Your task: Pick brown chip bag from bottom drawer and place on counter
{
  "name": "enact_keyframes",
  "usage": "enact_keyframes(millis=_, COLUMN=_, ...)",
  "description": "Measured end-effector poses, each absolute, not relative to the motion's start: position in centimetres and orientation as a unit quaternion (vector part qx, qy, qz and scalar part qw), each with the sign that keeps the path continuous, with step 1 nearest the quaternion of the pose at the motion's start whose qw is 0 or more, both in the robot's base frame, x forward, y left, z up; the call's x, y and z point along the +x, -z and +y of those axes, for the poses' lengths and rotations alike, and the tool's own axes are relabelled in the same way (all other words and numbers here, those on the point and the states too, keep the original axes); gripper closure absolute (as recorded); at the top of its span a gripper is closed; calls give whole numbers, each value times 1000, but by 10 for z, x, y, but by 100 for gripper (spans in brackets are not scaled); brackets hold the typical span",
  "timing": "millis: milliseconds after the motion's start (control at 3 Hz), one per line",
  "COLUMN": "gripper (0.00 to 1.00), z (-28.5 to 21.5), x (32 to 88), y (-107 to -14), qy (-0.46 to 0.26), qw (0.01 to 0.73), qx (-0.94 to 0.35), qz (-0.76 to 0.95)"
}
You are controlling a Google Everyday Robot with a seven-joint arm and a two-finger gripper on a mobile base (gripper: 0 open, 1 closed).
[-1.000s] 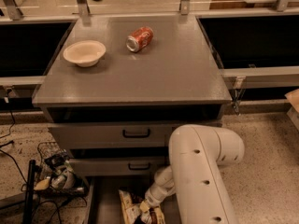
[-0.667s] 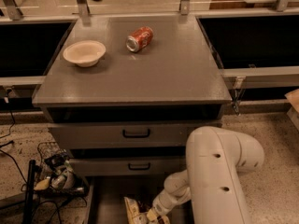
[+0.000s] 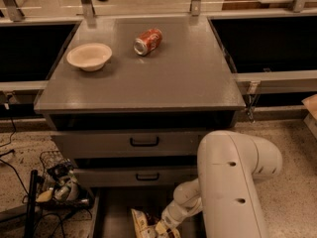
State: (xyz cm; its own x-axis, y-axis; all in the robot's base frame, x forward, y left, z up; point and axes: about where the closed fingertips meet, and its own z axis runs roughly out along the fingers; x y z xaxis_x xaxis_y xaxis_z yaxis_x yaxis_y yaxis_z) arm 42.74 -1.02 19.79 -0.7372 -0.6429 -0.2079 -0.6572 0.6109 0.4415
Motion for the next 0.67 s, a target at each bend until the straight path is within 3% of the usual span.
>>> enact_keyframes(millis=667, gripper=100, z=-17, x=441, y=-263, qy=-215, qw=44, qx=-371, qz=902)
